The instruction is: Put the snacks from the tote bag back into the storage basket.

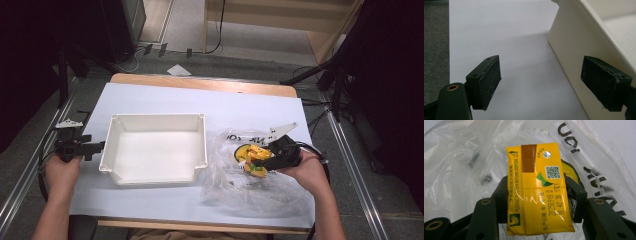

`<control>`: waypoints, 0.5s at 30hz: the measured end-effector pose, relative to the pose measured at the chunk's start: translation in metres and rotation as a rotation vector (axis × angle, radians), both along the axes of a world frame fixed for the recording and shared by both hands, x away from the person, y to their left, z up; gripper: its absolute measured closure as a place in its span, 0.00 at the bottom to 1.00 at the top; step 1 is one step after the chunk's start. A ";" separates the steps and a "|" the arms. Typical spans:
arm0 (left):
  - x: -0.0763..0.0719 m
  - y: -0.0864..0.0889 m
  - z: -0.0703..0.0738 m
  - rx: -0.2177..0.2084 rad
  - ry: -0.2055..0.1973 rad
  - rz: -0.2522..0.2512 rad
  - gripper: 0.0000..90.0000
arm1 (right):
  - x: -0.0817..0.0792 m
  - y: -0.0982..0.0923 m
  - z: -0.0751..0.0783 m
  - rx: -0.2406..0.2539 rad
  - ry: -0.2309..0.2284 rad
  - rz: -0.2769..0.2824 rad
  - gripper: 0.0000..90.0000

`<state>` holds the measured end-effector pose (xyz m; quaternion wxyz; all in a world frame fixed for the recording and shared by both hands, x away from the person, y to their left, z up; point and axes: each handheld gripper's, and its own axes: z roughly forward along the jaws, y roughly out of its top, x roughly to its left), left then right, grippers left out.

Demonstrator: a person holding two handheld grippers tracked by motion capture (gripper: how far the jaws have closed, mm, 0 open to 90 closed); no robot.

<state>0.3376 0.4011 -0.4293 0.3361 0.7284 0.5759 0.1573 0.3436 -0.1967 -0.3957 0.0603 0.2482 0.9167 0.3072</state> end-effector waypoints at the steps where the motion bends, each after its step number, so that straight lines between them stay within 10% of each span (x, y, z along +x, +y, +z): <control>1: 0.000 0.000 0.000 0.000 0.000 -0.001 0.19 | 0.000 0.000 0.001 0.002 0.001 -0.003 0.56; 15: 0.000 0.000 0.000 -0.002 0.000 0.000 0.19 | -0.001 -0.003 0.010 0.052 -0.028 -0.031 0.57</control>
